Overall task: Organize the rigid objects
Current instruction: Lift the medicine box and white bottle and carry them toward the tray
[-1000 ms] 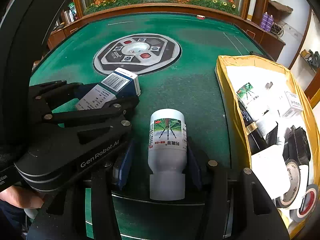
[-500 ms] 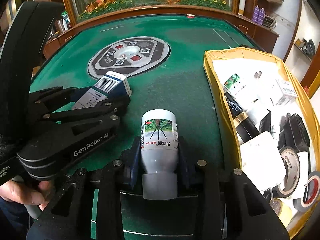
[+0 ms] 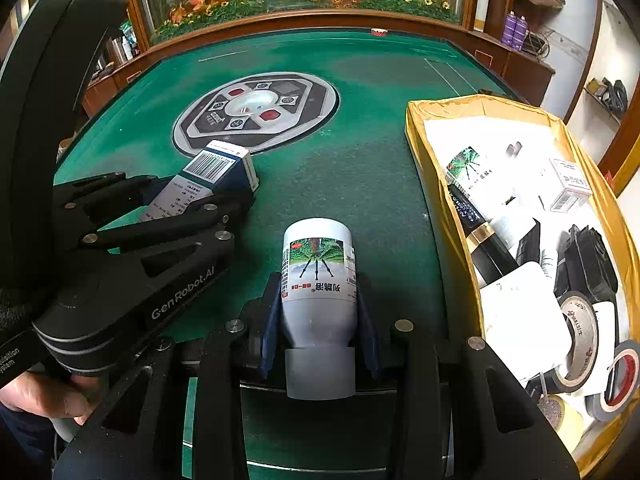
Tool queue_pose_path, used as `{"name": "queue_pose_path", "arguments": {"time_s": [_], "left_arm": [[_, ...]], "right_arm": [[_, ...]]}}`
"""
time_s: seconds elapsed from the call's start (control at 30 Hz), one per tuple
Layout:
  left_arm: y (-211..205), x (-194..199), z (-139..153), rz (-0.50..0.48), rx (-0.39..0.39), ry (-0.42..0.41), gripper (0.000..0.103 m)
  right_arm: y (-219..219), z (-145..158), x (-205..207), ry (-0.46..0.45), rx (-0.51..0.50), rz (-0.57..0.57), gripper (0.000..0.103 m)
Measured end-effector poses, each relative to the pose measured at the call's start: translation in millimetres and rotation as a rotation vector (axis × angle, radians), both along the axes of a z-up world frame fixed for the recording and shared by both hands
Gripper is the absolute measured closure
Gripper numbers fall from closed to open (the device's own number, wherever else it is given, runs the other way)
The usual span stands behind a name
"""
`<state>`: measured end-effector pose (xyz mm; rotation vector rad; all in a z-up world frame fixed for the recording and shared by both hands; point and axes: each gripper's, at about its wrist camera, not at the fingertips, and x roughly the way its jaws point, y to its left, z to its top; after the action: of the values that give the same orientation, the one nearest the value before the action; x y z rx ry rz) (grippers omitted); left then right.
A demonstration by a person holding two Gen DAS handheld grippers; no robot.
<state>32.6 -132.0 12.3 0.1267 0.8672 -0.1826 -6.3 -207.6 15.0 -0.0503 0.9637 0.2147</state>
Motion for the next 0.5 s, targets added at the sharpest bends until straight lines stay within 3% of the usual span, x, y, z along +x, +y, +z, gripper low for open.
{"name": "queue_pose_path", "arguments": {"time_s": [0.27,0.5], "left_arm": [[3,0,2,0.018,-0.001,-0.006,0.069],[5,-5,12,0.038,0.003,-0.076,0.069]], "right_arm": [[2,0,0,-0.001,-0.017,-0.011,0.068],[2,0,0,0.000,-0.014,-0.012,0.068]]}}
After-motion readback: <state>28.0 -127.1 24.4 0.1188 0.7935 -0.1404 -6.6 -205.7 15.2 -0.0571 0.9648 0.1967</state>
